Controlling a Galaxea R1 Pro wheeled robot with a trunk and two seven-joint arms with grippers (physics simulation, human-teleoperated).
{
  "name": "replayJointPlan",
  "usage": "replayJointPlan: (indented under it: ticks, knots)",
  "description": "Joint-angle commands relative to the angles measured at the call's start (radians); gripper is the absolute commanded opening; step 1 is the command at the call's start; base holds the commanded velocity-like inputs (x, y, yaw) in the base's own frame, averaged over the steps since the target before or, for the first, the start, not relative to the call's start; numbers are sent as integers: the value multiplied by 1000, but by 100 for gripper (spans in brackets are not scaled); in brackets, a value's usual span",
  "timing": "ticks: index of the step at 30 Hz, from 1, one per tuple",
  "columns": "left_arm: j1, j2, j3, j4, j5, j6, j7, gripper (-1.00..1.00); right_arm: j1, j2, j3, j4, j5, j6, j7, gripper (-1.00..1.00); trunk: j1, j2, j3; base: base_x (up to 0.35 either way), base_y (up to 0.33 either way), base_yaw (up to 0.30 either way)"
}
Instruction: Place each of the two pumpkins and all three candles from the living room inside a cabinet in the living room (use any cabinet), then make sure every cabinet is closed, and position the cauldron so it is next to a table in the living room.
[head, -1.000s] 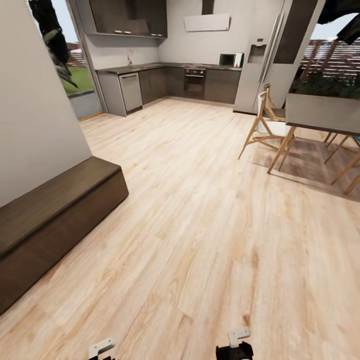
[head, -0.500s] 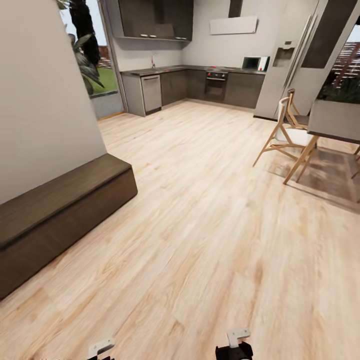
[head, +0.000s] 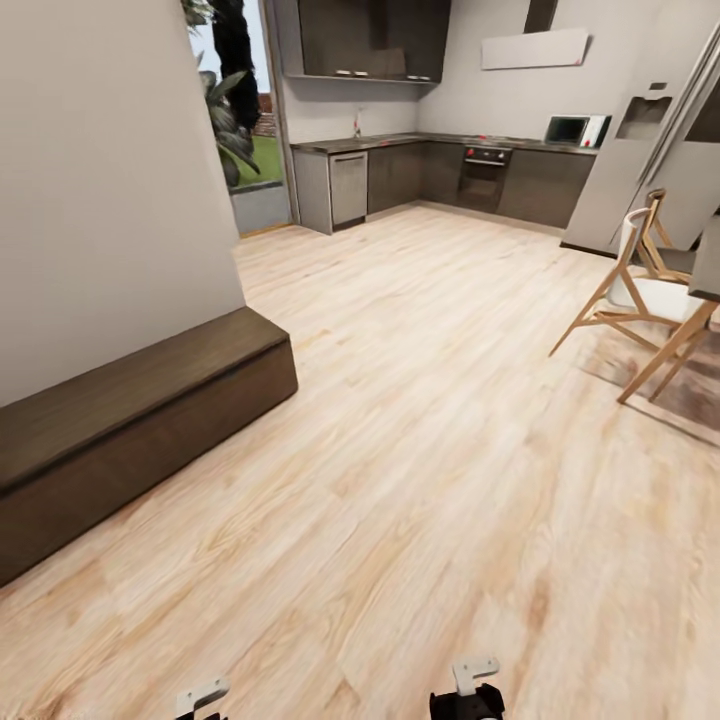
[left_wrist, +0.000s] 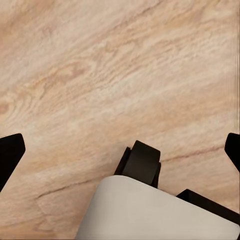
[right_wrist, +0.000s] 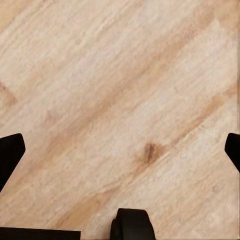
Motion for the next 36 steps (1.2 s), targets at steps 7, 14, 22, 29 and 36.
replayJointPlan:
  ticks: [7, 14, 22, 29, 36]
  knots:
    - [0, 1, 0, 0, 1, 0, 0, 100, 0, 0, 0, 0, 0, 0, 0, 100, 0, 0, 0, 244, -253, 287]
    - [0, 2, 0, 0, 2, 0, 0, 100, 0, 0, 0, 0, 0, 0, 0, 100, 0, 0, 0, 244, -253, 287]
    - [0, 2, 0, 0, 2, 0, 0, 100, 0, 0, 0, 0, 0, 0, 0, 100, 0, 0, 0, 244, -253, 287]
    - [0, 2, 0, 0, 2, 0, 0, 100, 0, 0, 1, 0, 0, 0, 0, 100, 0, 0, 0, 244, -252, 287]
    - [0, 2, 0, 0, 2, 0, 0, 100, 0, 0, 1, 1, 0, 0, 0, 100, 0, 0, 0, 244, -252, 287]
